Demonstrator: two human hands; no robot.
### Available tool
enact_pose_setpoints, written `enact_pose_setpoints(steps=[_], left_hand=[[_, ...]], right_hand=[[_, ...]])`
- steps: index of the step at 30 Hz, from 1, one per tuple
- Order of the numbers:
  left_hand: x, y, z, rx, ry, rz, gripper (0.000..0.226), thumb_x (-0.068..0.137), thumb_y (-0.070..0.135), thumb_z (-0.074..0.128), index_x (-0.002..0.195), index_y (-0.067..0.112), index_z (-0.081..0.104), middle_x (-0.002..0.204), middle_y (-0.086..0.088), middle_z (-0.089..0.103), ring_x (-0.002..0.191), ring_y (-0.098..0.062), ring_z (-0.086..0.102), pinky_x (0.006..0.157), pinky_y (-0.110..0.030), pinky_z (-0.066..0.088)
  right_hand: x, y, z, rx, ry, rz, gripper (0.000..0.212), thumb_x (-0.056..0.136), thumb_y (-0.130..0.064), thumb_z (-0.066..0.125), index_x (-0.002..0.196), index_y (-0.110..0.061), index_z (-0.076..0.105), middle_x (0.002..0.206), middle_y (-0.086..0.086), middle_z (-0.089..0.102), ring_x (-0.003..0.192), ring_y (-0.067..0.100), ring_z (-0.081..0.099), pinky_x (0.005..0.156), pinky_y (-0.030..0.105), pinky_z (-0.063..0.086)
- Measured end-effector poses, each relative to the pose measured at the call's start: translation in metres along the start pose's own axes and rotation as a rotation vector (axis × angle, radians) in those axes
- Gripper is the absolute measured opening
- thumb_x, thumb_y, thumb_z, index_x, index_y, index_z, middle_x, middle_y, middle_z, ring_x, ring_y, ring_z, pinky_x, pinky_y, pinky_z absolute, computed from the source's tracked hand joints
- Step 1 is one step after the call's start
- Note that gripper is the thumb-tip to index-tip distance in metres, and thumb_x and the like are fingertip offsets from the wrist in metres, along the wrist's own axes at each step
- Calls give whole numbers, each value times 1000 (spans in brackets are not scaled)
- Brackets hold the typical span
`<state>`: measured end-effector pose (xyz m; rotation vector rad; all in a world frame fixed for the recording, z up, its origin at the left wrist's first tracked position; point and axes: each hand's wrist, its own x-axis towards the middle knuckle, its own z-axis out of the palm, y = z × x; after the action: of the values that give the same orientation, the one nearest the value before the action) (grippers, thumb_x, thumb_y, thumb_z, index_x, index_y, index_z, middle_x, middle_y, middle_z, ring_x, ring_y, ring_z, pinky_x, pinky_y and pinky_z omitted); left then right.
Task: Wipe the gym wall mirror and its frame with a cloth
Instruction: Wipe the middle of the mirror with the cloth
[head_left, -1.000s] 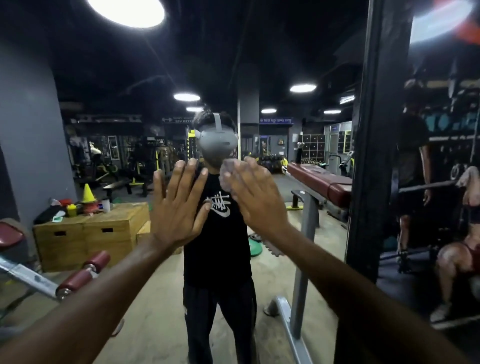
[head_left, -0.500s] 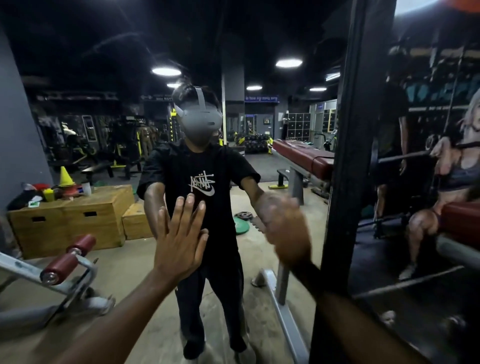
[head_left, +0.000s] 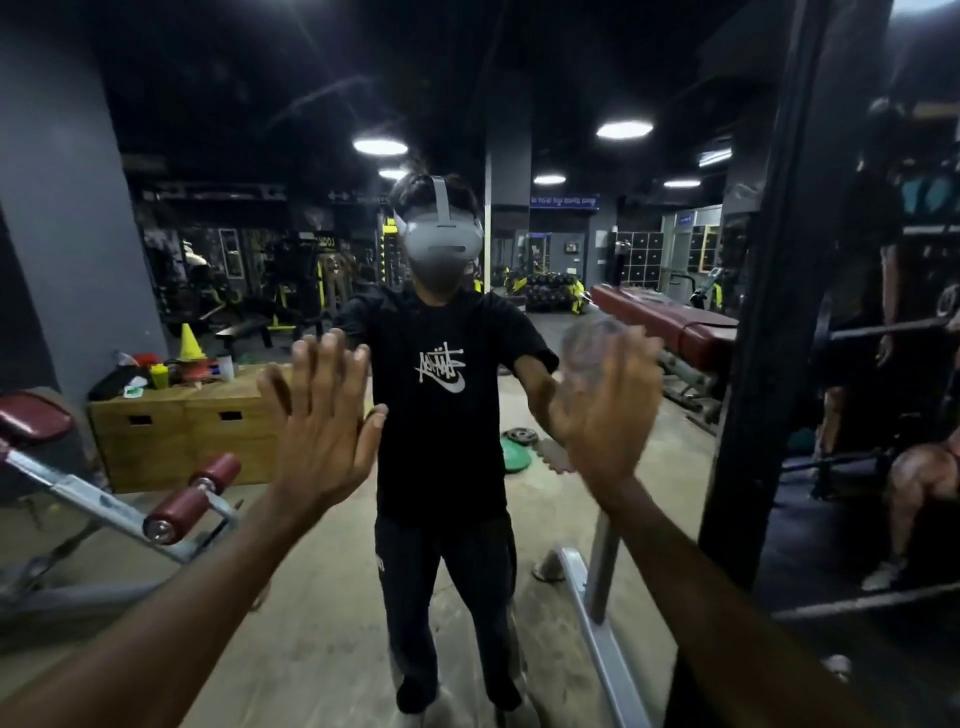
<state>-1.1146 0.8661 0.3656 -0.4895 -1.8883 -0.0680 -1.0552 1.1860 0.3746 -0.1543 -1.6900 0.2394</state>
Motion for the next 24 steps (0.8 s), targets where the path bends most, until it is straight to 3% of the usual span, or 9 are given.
enact_pose_setpoints(steps=[3,8,10,12,15,16,18,21,24], left_hand=[[6,-20,-6,61,-3,27,73,103,56,32,163,16,22,169,-20,12,154,-45,13,113,-77,14],[8,-21,-8,54,35,39,69,104,54,34,162,18,26,169,-17,16,154,-39,17,113,-77,15],[21,-31,-17,30,69,23,67,103,52,34,160,17,30,169,-15,17,155,-36,17,114,-77,11],[42,-47,-28,25,85,9,66,103,49,33,161,18,28,170,-14,15,156,-36,15,115,-76,6],[59,-72,-35,81,84,75,63,103,49,33,161,24,28,170,-12,13,157,-35,13,116,-75,6],[58,-76,-35,97,73,97,64,103,49,34,161,24,27,171,-12,12,157,-34,12,116,-75,6],[56,-77,-33,94,62,101,65,102,50,35,161,24,27,171,-12,12,157,-34,11,116,-75,5],[58,-78,-36,69,72,105,67,102,51,34,161,20,28,171,-11,13,157,-32,12,117,-74,7],[66,-91,-46,26,108,75,69,102,51,32,162,16,24,171,-10,11,158,-32,10,119,-71,5]], right_hand=[[4,-55,9,71,137,198,62,106,-33,44,158,-5,27,165,20,27,154,37,19,122,57,26],[-29,-82,28,20,-108,-571,63,102,-20,53,160,-17,29,171,9,12,157,32,14,120,54,31],[6,-60,17,51,-125,-649,52,103,-16,50,154,-19,42,167,10,24,154,33,22,119,53,32],[49,-48,7,-39,-111,-424,52,102,-23,52,153,-15,46,164,15,31,151,36,26,117,56,33],[93,-91,10,148,130,209,64,104,-32,40,163,-15,20,170,13,17,157,33,10,124,55,22],[91,-119,13,172,157,264,64,104,-28,40,163,-16,17,170,10,15,157,29,5,125,54,19],[69,-163,23,131,93,74,73,101,-17,48,163,-17,10,171,7,9,156,24,-2,126,49,17],[34,-163,34,88,-71,-456,91,90,-5,65,162,-17,11,170,5,7,157,27,8,120,52,31],[72,-125,12,-5,-115,-629,71,90,-10,67,155,-21,39,159,9,39,142,27,38,108,45,41]])
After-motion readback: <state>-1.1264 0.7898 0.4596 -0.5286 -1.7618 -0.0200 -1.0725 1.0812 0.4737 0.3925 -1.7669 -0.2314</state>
